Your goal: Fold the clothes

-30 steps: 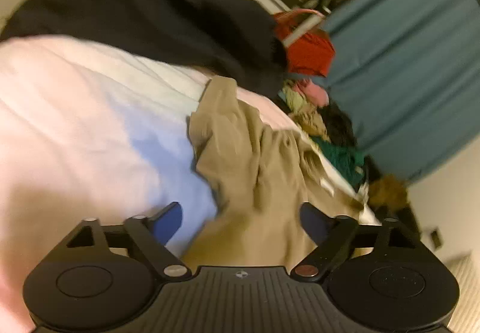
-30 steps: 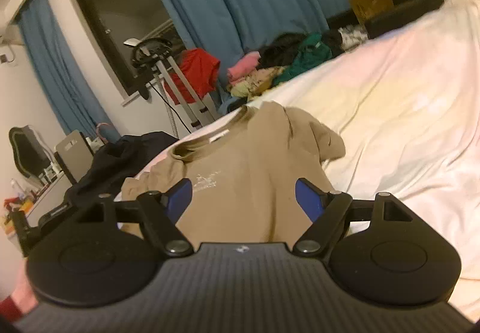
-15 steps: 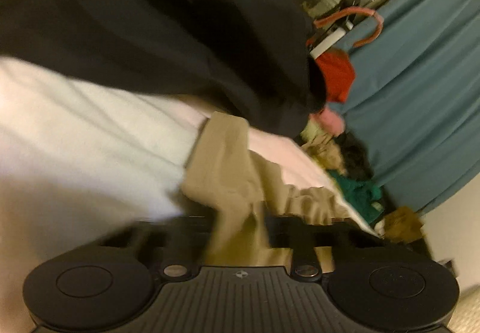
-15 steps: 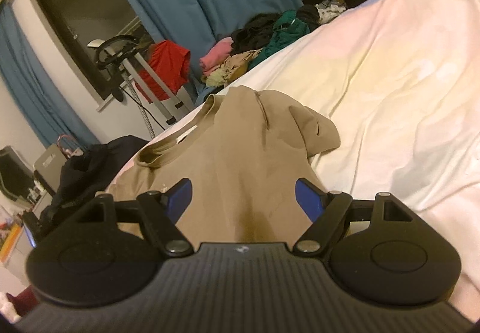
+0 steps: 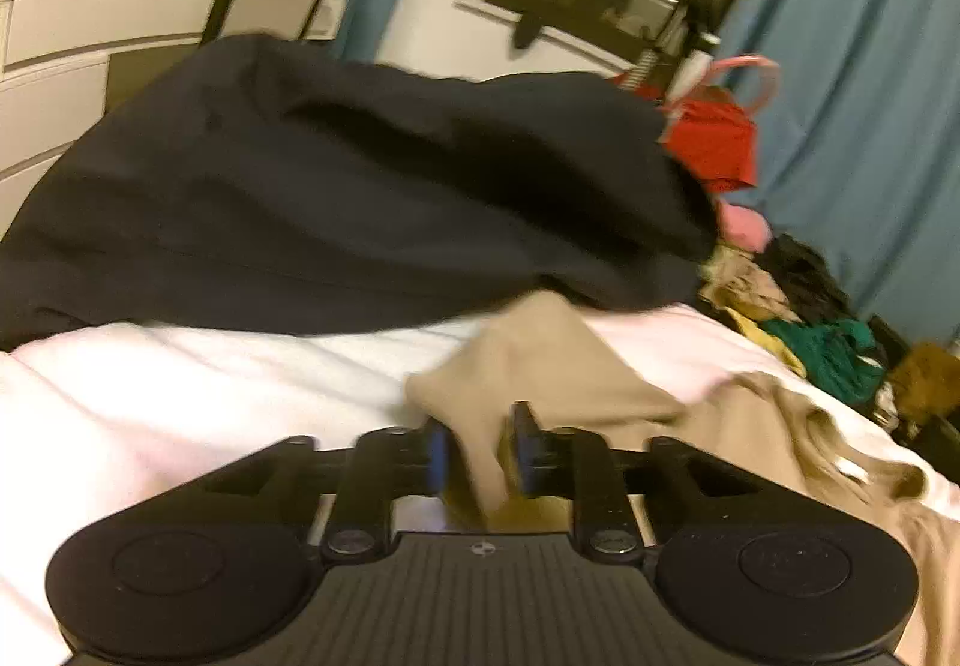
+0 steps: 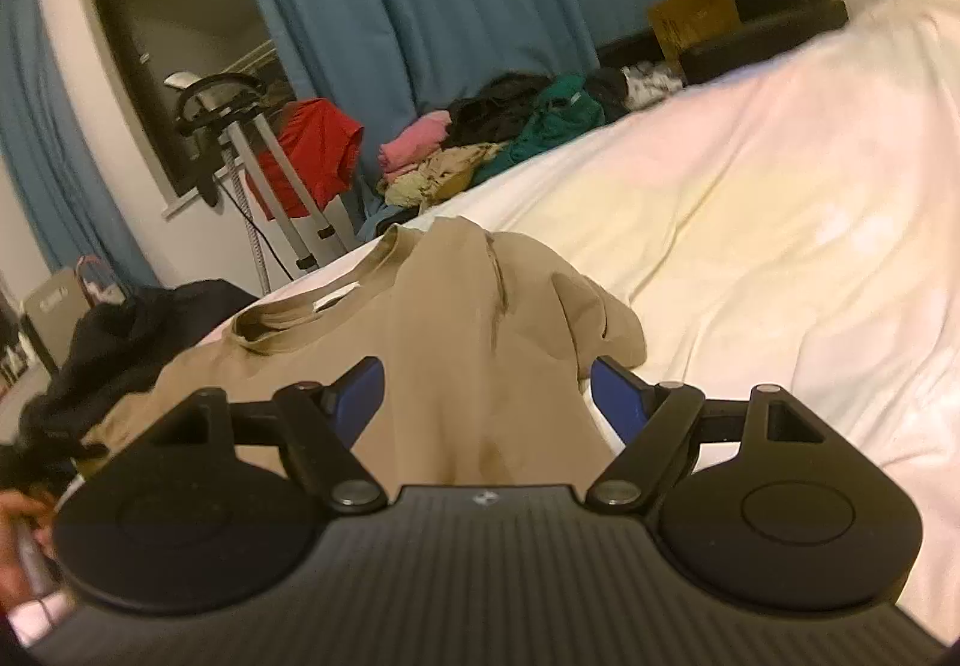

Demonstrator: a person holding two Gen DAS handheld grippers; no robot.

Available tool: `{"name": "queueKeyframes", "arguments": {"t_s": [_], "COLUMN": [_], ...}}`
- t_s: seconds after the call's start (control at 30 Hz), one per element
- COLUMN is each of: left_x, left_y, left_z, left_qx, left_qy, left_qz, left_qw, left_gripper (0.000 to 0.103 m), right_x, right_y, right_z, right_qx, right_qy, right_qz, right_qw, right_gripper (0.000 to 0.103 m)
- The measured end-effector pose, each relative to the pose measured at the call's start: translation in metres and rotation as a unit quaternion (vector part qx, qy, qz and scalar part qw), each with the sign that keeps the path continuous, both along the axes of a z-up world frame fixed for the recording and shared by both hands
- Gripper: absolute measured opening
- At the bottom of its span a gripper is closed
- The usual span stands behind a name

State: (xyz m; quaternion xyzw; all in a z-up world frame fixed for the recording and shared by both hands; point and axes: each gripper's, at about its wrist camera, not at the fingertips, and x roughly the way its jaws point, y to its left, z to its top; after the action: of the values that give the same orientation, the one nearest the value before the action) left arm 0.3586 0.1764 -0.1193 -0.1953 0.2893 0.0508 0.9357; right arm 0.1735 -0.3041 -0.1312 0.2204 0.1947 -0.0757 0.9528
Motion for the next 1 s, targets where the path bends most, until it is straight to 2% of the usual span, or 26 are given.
{"name": "queueKeyframes", "arguments": {"t_s": [0.03, 0.17, 0.2, 0.27, 0.37, 0.43, 0.53, 0.63, 0.8, 0.83, 0.87, 1.0], "left_x": [-0.009, -0.056, -0.069, -0.101, -0.149, -0.177, -0.212, -0.238, -0.273, -0.278, -0.282, -0.289], "left_y": [-0.007, -0.044, -0.055, -0.073, -0.099, -0.116, -0.125, -0.129, -0.125, -0.122, -0.122, -0.121], "left_z": [0.006, 0.037, 0.045, 0.059, 0.074, 0.081, 0.083, 0.077, 0.075, 0.076, 0.076, 0.076], "left_qx": [0.008, 0.054, 0.066, 0.084, 0.085, 0.090, 0.075, 0.080, 0.084, 0.087, 0.091, 0.091], "left_qy": [-0.001, -0.004, -0.007, -0.026, -0.039, -0.035, -0.045, -0.057, -0.068, -0.074, -0.082, -0.094], "left_qz": [-0.008, -0.047, -0.059, -0.088, -0.127, -0.140, -0.144, -0.149, -0.164, -0.163, -0.162, -0.170], "left_qw": [0.9999, 0.9974, 0.9960, 0.9922, 0.9874, 0.9855, 0.9857, 0.9839, 0.9805, 0.9799, 0.9792, 0.9767], "left_gripper": [0.043, 0.054, 0.055, 0.064, 0.064, 0.064, 0.064, 0.066, 0.075, 0.079, 0.083, 0.086], "right_x": [-0.001, -0.008, -0.011, -0.017, -0.028, -0.038, -0.054, -0.071, -0.089, -0.091, -0.091, -0.080], "right_y": [0.002, 0.012, 0.014, 0.016, 0.021, 0.024, 0.027, 0.031, 0.031, 0.029, 0.025, 0.001], "right_z": [0.002, 0.010, 0.012, 0.017, 0.024, 0.029, 0.038, 0.047, 0.058, 0.060, 0.060, 0.055], "right_qx": [-0.008, -0.037, -0.044, -0.051, -0.061, -0.070, -0.081, -0.092, -0.077, -0.069, -0.060, 0.008], "right_qy": [-0.002, -0.014, -0.017, -0.025, -0.035, -0.041, -0.044, -0.055, -0.076, -0.081, -0.085, -0.084], "right_qz": [0.002, 0.011, 0.013, 0.019, 0.026, 0.030, 0.035, 0.035, 0.039, 0.035, 0.029, 0.022], "right_qw": [1.000, 0.999, 0.999, 0.998, 0.997, 0.996, 0.995, 0.994, 0.993, 0.994, 0.994, 0.996], "right_gripper": [0.078, 0.078, 0.077, 0.077, 0.077, 0.077, 0.078, 0.103, 0.103, 0.103, 0.103, 0.103]}}
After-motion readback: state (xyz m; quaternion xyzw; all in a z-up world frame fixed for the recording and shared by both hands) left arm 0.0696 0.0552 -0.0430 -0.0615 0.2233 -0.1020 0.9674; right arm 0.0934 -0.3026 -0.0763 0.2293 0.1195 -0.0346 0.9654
